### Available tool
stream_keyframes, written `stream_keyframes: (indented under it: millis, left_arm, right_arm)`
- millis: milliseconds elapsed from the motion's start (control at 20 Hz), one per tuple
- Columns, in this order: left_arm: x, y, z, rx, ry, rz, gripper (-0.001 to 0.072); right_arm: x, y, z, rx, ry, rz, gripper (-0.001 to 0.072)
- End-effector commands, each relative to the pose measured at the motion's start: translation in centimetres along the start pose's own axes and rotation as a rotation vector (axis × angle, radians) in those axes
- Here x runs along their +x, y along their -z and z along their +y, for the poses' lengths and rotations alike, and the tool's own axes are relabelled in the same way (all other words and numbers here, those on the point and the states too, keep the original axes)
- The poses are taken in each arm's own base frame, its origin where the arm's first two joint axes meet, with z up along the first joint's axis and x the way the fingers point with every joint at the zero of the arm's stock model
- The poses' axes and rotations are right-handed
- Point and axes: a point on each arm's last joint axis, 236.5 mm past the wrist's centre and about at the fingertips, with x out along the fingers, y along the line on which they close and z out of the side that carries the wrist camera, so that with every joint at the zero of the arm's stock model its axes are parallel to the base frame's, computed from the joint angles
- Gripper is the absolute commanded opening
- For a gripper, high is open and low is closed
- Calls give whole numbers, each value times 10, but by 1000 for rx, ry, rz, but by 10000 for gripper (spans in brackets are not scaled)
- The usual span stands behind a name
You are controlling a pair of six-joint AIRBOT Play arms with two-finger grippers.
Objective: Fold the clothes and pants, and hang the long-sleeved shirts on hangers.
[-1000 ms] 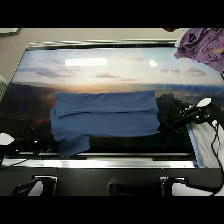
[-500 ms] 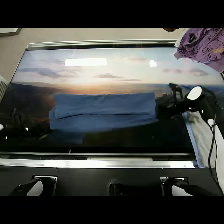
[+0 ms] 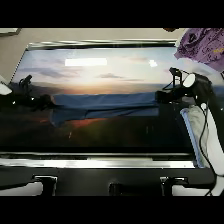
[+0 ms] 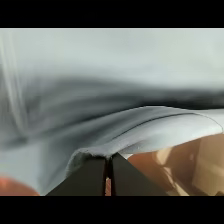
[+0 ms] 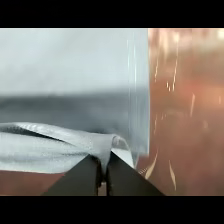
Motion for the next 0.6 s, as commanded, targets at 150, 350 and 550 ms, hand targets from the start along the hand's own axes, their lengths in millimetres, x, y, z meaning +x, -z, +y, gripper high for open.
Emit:
stream_keyframes:
  millis: [150, 350, 550]
  left_arm:
    - [33, -52, 5, 48, 16, 60, 14]
    - [44, -81, 10, 55, 16, 36, 14]
    - [56, -100, 17, 43, 14, 23, 15]
  right_arm:
    - [36, -31, -4, 7, -11, 25, 26]
    - [54, -34, -2, 32, -35, 24, 27]
    - [70, -38, -3, 59, -45, 12, 27]
